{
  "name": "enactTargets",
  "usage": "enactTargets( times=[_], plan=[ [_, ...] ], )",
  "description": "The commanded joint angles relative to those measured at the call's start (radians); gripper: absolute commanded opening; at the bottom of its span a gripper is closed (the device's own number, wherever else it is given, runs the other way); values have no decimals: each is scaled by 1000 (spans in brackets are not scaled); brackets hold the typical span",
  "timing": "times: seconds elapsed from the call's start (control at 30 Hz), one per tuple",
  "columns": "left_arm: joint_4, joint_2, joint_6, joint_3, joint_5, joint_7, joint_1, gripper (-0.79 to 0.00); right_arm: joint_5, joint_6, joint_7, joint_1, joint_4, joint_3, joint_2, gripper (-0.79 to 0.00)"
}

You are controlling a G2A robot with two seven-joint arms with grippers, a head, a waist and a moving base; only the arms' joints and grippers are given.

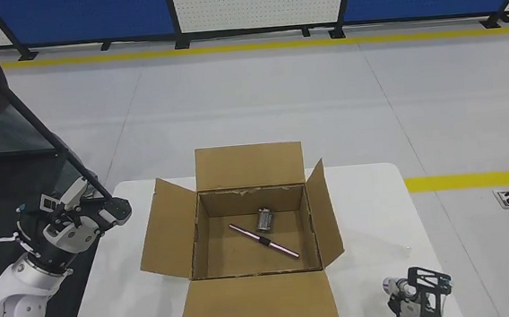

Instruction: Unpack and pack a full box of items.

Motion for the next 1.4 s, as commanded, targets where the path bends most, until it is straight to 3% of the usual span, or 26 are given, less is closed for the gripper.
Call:
enactTargets(
  times=[0.0,0.27,0.6,0.97,1.33,1.37],
  plan=[
    [0,0,0,0,0,0,0,0,0,3,-1,0,-1,-1,0,-785],
    [0,0,0,0,0,0,0,0,2,4,7,2,9,3,0,-785],
    [-19,0,-9,4,-17,58,27,0,-101,12,267,130,50,-14,1,-785],
    [-21,0,-8,4,-19,65,28,0,-121,13,396,228,119,-8,-2,-785],
    [-21,0,-8,4,-19,65,28,0,-119,14,408,270,158,-5,-5,-785],
    [-21,0,-8,4,-19,65,28,0,-119,14,410,273,161,-5,-5,-751]
  ],
)
